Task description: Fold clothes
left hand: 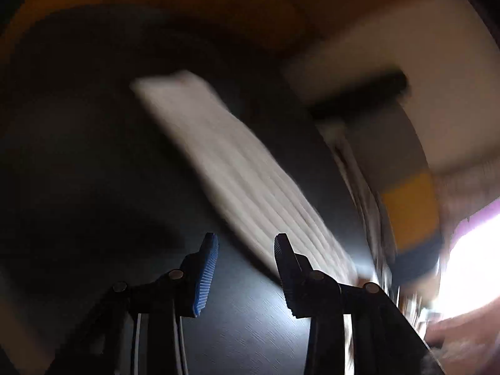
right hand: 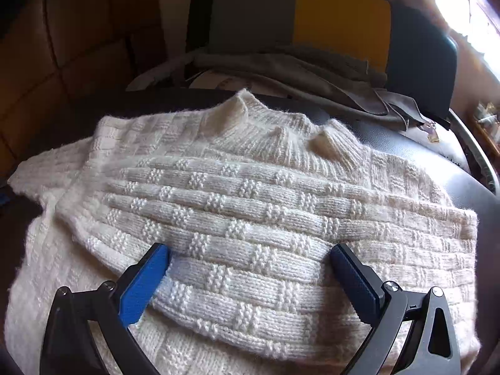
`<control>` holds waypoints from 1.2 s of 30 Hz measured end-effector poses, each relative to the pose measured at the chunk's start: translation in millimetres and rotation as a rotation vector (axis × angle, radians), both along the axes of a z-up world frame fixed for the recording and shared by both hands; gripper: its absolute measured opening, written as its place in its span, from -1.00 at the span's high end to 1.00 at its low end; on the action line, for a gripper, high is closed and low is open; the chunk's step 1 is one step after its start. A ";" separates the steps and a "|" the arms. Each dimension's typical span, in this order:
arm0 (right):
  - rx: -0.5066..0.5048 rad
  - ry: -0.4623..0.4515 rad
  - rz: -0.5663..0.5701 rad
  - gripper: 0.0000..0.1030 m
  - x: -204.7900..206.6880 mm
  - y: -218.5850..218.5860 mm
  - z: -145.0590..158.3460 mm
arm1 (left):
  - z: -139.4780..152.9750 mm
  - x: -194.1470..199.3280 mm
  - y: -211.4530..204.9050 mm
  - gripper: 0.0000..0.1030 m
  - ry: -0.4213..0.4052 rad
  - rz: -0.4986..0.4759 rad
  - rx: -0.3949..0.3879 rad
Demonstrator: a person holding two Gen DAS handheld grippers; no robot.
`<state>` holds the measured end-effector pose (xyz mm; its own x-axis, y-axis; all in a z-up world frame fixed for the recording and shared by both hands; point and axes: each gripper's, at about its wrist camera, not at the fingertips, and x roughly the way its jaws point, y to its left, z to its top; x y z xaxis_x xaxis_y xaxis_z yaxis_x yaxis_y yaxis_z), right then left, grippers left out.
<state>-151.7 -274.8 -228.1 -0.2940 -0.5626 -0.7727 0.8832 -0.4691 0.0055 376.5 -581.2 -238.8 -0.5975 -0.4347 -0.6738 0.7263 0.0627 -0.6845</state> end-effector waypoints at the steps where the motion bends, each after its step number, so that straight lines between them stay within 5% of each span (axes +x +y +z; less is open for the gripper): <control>1: 0.000 0.001 -0.002 -1.00 -0.6 -6.4 -2.1 | -2.8 6.5 -8.2 0.26 0.014 0.012 0.011; 6: -0.005 0.003 -0.004 -1.00 -4.5 -4.7 -2.8 | -14.6 33.4 -47.4 0.24 0.071 0.068 0.056; 13: -0.013 -0.002 -0.005 -1.00 -10.1 -3.6 -5.4 | -10.9 12.4 -67.6 0.15 0.025 0.053 0.053; 15: -0.014 0.000 -0.006 -1.00 -11.0 -3.2 -5.6 | -11.2 8.6 -67.4 0.35 0.009 0.056 0.054; 17: -0.016 -0.001 -0.007 -1.00 -11.7 -2.8 -5.9 | -12.5 3.2 -67.5 0.88 -0.032 0.045 0.057; 22: -0.004 -0.018 -0.004 -1.00 -4.8 -3.7 -2.4 | 7.1 -15.0 -55.5 0.90 -0.054 0.033 0.000; 27: 0.008 -0.036 -0.002 -1.00 2.1 -4.6 1.1 | 58.3 -71.3 -28.9 0.90 0.073 -0.109 -0.118; 32: 0.001 -0.052 0.005 -1.00 9.4 -0.9 9.1 | 111.8 -173.6 28.4 0.90 0.117 -0.356 -0.247; 36: -0.017 -0.034 0.015 -1.00 16.4 20.9 21.1 | 122.3 -267.0 79.7 0.90 0.113 -0.554 -0.285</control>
